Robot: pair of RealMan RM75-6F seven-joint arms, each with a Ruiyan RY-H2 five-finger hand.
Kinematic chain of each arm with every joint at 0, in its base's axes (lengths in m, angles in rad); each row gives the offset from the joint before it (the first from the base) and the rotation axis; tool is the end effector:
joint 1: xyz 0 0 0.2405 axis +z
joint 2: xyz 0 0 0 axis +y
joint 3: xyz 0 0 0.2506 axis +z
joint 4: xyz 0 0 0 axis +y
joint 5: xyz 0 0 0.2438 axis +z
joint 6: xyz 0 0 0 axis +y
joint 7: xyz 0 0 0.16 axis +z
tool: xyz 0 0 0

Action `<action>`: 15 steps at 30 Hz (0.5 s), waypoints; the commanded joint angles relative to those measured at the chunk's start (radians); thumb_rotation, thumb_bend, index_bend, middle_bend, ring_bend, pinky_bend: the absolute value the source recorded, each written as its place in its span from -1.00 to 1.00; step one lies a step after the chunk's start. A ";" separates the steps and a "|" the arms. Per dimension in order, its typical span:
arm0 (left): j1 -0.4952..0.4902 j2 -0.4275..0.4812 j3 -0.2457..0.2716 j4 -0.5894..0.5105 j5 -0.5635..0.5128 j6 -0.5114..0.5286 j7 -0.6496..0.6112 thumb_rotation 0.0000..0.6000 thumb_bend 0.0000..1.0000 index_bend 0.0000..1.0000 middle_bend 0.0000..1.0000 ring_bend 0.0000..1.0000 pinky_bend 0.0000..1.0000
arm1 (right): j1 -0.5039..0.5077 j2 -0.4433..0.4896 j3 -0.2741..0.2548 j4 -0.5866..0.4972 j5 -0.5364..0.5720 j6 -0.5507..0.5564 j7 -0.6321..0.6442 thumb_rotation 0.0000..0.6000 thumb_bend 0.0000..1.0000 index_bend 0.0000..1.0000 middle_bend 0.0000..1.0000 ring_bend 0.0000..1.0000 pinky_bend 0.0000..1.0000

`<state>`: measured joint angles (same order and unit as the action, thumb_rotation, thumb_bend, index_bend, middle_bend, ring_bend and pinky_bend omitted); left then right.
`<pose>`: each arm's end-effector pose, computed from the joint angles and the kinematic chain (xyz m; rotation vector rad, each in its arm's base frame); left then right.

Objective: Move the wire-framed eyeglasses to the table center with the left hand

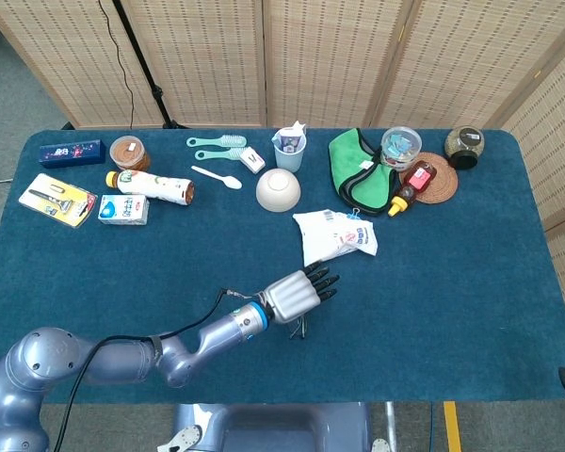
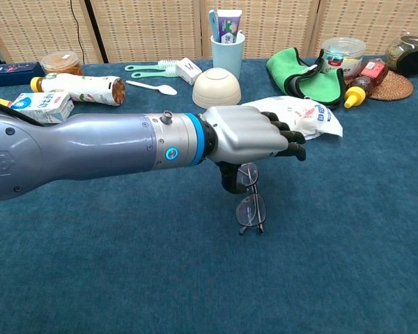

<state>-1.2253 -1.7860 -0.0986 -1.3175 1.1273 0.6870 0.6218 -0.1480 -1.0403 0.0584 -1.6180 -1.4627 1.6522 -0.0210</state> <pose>0.0146 0.3290 -0.1681 -2.5014 -0.2421 -0.7964 -0.3554 -0.1207 0.1793 1.1690 -0.8386 0.7375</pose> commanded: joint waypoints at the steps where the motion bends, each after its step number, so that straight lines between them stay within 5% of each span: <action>1: 0.020 0.032 -0.004 -0.035 -0.013 0.012 -0.027 1.00 -0.42 -0.77 -1.00 -1.00 -1.00 | 0.001 -0.001 0.000 0.002 0.000 -0.003 0.001 1.00 -0.39 -0.28 -0.71 -0.62 -0.39; 7: 0.060 0.098 0.003 -0.104 -0.016 0.048 -0.059 1.00 -0.42 -0.78 -1.00 -1.00 -1.00 | 0.009 -0.004 0.001 0.003 -0.006 -0.009 0.000 1.00 -0.39 -0.28 -0.71 -0.62 -0.39; 15: 0.216 0.275 0.046 -0.298 -0.024 0.228 -0.105 1.00 -0.42 -0.85 -1.00 -1.00 -1.00 | 0.034 -0.005 0.010 0.002 -0.020 -0.026 -0.011 1.00 -0.39 -0.28 -0.71 -0.62 -0.39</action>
<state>-1.0672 -1.5735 -0.0729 -1.5498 1.1065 0.8525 0.5364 -0.1159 -1.0446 0.0676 -1.6163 -1.4812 1.6272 -0.0314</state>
